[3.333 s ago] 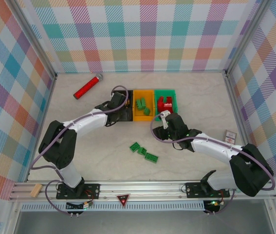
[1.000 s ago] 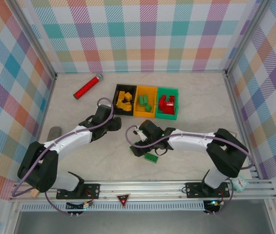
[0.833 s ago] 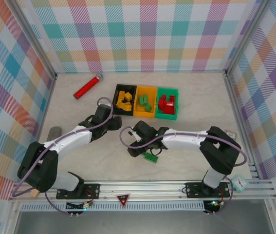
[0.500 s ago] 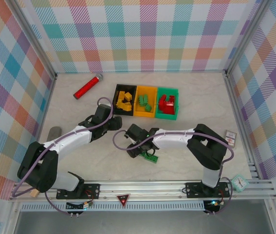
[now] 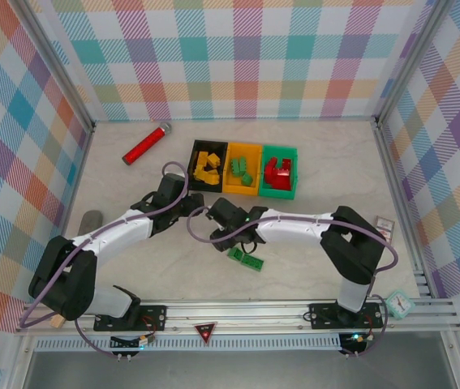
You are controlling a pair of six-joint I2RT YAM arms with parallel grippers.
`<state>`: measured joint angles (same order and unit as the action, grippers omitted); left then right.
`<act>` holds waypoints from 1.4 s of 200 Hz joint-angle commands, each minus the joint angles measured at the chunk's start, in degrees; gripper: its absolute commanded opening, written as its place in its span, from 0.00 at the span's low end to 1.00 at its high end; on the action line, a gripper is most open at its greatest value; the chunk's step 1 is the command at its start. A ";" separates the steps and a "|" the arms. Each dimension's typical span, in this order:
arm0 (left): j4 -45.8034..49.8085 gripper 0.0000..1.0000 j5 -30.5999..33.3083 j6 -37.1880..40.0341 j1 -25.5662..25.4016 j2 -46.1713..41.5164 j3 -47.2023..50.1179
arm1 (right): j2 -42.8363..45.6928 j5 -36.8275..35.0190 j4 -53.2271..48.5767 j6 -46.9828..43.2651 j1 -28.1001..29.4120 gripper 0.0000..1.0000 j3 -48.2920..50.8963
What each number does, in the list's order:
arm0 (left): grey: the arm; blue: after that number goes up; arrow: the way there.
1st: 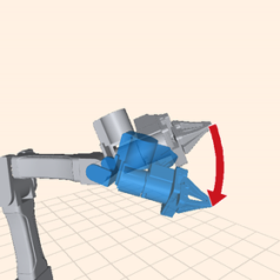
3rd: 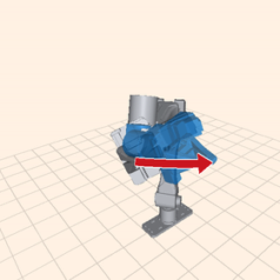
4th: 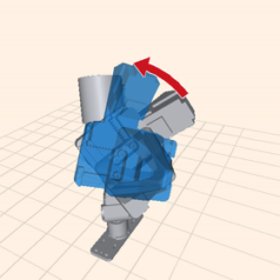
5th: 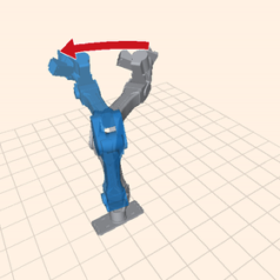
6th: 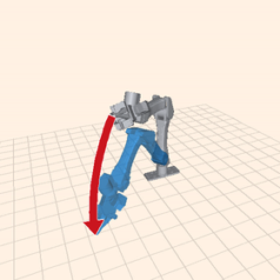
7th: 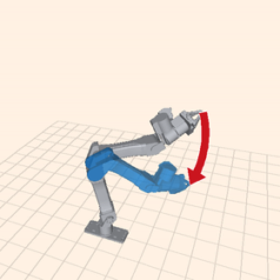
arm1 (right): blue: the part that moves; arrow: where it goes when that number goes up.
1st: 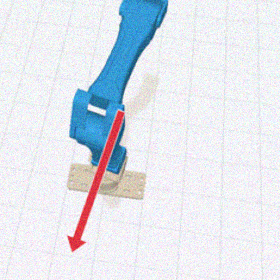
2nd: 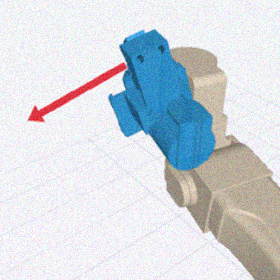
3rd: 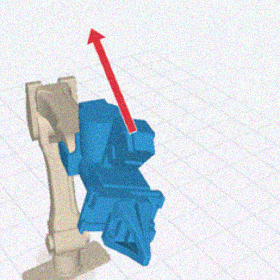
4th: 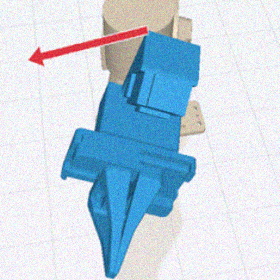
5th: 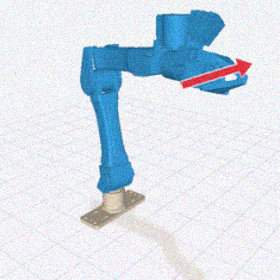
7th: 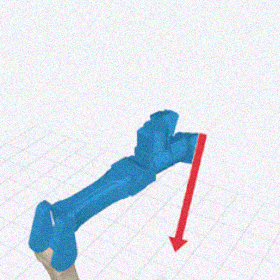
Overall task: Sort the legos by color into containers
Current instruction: Pick up the lego from the bottom-center of the table, then place the lego in the container.
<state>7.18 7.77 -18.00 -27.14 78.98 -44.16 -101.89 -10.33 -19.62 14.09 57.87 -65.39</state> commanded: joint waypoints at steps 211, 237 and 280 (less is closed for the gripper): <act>-2.28 0.72 -5.09 0.61 0.68 -3.74 2.17 | -5.65 5.29 -8.37 1.24 -21.40 0.68 -20.49; -3.35 0.72 -7.85 1.20 0.68 -3.62 2.23 | 0.83 8.00 -6.60 1.38 -19.43 0.67 -12.70; -5.25 0.72 -11.98 1.22 0.61 -2.81 2.61 | 10.06 8.76 -8.51 0.94 -13.43 0.67 -0.60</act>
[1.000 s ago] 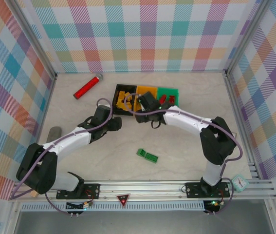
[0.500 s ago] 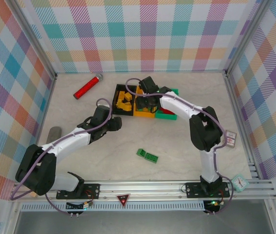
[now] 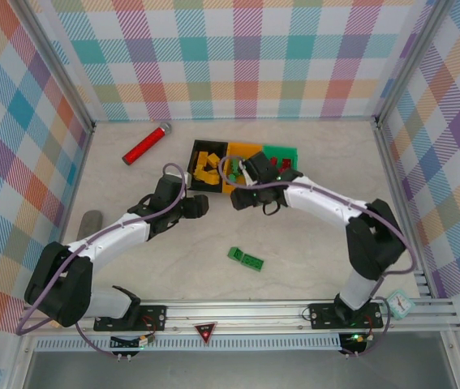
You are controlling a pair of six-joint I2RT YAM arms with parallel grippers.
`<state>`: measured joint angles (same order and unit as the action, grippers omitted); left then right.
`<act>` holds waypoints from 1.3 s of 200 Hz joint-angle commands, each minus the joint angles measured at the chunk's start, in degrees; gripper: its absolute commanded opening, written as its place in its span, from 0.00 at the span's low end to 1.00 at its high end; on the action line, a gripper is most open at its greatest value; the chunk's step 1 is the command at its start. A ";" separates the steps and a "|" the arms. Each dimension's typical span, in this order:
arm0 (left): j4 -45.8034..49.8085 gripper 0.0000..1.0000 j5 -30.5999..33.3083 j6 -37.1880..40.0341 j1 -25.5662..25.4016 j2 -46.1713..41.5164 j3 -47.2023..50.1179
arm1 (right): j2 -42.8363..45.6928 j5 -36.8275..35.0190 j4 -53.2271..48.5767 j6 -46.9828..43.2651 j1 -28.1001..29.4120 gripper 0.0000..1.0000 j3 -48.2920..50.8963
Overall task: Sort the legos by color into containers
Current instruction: Place the lego in the container, then pick up the lego from the bottom-center of the table.
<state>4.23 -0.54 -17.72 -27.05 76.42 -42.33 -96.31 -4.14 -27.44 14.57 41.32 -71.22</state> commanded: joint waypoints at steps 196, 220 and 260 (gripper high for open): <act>-0.86 0.72 -1.91 1.57 0.62 0.97 -0.12 | 7.85 -1.48 -6.84 0.77 18.31 0.66 20.82; -0.88 0.72 -2.10 1.61 0.59 0.88 -0.04 | 6.85 -1.66 -6.24 0.82 18.40 0.65 20.71; -0.97 0.72 -2.22 1.53 0.59 1.36 -0.20 | 6.25 -2.00 -5.52 0.83 18.40 0.60 21.04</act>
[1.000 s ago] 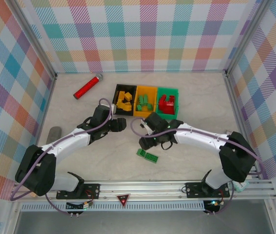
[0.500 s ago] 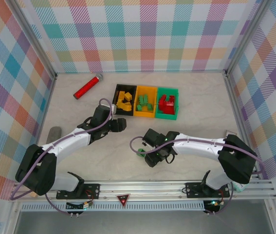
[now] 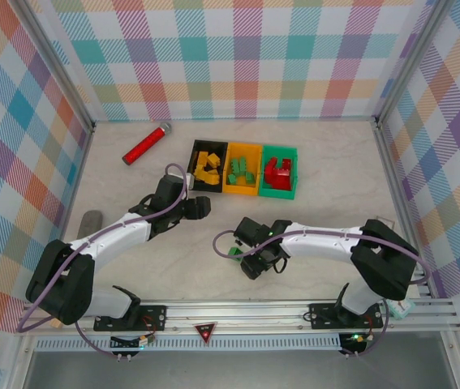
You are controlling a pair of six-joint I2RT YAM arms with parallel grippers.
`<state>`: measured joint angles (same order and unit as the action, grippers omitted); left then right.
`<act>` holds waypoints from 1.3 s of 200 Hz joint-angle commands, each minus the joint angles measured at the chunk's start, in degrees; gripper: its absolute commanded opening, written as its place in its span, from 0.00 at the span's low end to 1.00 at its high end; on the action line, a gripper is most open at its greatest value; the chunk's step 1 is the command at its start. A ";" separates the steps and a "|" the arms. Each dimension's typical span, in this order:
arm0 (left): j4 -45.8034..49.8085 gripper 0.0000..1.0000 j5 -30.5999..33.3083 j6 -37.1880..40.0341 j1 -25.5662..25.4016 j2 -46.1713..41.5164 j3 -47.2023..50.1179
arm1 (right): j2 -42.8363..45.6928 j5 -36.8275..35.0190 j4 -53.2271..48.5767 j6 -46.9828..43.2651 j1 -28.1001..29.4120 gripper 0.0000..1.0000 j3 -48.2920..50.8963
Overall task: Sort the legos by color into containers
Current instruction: Pick up the lego from the bottom-center of the table, then place the lego in the container.
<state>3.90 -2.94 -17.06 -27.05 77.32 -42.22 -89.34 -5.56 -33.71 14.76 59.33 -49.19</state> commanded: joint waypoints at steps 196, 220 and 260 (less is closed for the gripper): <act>-0.53 0.72 0.82 0.89 0.60 1.43 -0.47 | -3.39 -5.70 7.30 7.26 -10.69 0.32 -16.87; -0.56 0.72 0.43 0.89 0.59 1.29 -0.54 | -7.68 -6.06 7.21 7.62 -15.13 0.33 -22.49; -0.53 0.72 0.67 0.89 0.59 2.00 -0.74 | -14.62 -4.82 6.53 6.62 -20.54 0.34 -31.76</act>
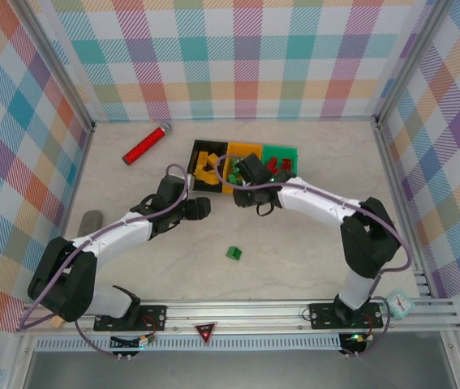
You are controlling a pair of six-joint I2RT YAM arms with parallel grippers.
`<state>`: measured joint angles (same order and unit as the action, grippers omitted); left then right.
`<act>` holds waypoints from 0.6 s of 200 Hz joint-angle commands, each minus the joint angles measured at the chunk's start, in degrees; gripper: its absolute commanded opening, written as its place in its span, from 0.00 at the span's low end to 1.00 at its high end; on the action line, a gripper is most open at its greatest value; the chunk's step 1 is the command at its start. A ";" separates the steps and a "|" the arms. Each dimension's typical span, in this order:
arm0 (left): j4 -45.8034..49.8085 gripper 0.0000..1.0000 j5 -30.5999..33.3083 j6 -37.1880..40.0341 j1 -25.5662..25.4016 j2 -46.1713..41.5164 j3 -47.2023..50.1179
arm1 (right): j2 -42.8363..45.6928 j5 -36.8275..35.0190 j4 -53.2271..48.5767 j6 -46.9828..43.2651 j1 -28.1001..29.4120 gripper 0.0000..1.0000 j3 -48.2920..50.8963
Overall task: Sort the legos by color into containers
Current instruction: Place the lego in the container.
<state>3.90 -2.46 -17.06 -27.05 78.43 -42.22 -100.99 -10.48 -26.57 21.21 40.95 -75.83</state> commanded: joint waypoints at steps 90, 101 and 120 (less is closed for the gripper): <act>-1.47 0.72 -1.14 0.70 0.60 2.08 -0.76 | -12.33 6.02 -4.26 -4.64 -6.38 0.56 -17.89; -1.38 0.72 -1.14 0.79 0.59 1.92 -0.72 | -10.87 6.17 -3.09 -4.64 -5.77 0.57 -15.47; -1.44 0.72 -1.23 0.63 0.60 1.98 -0.75 | -7.99 6.63 -1.17 -5.27 -4.24 0.57 -10.88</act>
<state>3.81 -3.01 -17.06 -27.05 81.28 -42.22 -113.78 -6.17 -28.73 17.08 34.61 -91.55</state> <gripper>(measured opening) 0.722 0.568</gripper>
